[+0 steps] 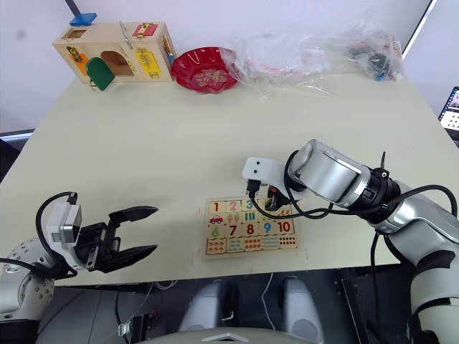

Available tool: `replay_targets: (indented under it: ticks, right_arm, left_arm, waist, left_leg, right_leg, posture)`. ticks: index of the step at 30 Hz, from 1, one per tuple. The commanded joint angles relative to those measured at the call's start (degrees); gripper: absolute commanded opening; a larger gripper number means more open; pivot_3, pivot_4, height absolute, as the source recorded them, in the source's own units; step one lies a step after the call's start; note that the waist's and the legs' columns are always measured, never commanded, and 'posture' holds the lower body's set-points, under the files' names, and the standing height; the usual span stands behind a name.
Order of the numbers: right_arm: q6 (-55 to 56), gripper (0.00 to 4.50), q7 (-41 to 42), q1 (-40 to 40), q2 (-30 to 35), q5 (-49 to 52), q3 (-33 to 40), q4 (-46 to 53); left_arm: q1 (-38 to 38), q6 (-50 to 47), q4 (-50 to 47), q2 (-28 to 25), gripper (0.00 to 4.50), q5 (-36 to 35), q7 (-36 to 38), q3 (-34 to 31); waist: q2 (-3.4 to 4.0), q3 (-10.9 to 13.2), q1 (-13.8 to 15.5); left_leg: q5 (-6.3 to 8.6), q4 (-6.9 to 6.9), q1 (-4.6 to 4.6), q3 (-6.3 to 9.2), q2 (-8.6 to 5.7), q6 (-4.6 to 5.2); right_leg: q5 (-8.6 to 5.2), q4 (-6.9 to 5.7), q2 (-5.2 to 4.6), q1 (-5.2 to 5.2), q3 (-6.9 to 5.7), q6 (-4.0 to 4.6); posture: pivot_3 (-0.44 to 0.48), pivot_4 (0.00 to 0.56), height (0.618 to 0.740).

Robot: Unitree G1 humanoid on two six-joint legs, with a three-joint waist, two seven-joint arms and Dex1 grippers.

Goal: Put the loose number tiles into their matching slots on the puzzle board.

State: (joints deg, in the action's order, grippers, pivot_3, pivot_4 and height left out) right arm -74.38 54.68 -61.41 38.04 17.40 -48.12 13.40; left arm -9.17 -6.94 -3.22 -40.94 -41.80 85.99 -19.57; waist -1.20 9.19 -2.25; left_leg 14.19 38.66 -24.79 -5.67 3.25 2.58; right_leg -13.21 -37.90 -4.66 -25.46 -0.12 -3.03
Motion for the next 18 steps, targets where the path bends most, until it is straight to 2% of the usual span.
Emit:
replay_targets:
  ticks: [1,4,7,8,15,18]
  right_arm:
    - [0.58,0.88,0.35,0.16,0.60,-0.51,0.08,1.19]
    - [0.65,0.88,0.50,0.17,0.61,-0.53,0.08,1.05]
    - [1.01,2.41,0.41,0.11,0.57,-0.84,0.20,0.72]
    - [0.98,2.57,0.37,0.00,0.53,-0.87,0.30,0.55]
    - [1.36,2.57,0.48,0.02,0.81,-0.78,0.87,0.88]
    - [2.84,2.57,1.99,0.42,2.33,0.92,4.93,1.80]
  left_arm:
    - [-0.19,0.52,-1.34,-0.12,4.50,-0.41,-0.05,-1.14]
    - [-0.20,0.52,-1.38,-0.06,4.50,-0.43,-0.12,-1.11]
    - [-0.23,0.49,-1.42,0.00,4.50,-0.47,-0.16,-1.07]
    - [-0.24,0.48,-1.41,0.01,4.50,-0.47,-0.16,-1.05]
    - [-0.19,0.31,-1.48,0.20,4.50,-0.55,-0.31,-0.84]
    - [-0.27,0.28,-1.57,0.24,4.50,-0.56,-0.45,-0.93]
  waist:
    - [0.00,0.00,0.00]
    - [0.00,0.00,0.00]
    - [0.00,0.00,0.00]
    - [0.00,0.00,-0.01]
    - [0.00,0.00,0.00]
    - [0.00,0.00,0.00]
  left_leg:
    - [0.00,0.00,0.00,0.00,0.00,0.00]
    - [0.00,0.00,0.00,0.00,0.00,0.00]
    - [0.00,0.00,0.00,0.00,0.00,0.00]
    - [0.00,0.00,0.00,0.00,0.00,0.00]
    - [0.00,0.00,0.00,0.00,0.00,0.00]
    - [0.00,0.00,0.00,0.00,0.00,0.00]
  right_leg:
    - [0.00,0.00,0.00,0.00,0.00,0.00]
    - [0.00,0.00,0.00,0.00,0.00,0.00]
    - [0.00,0.00,0.00,0.00,0.00,0.00]
    - [0.00,0.01,0.00,0.00,0.00,0.00]
    - [0.00,0.00,0.00,0.00,-0.01,0.00]
    - [0.00,0.01,0.00,0.00,0.00,0.00]
  posture:
    - [0.000,0.150,0.740]
    - [0.000,0.150,0.740]
    - [0.000,0.150,0.740]
    - [0.000,0.150,0.740]
    - [0.000,0.150,0.740]
    - [0.000,0.150,0.740]
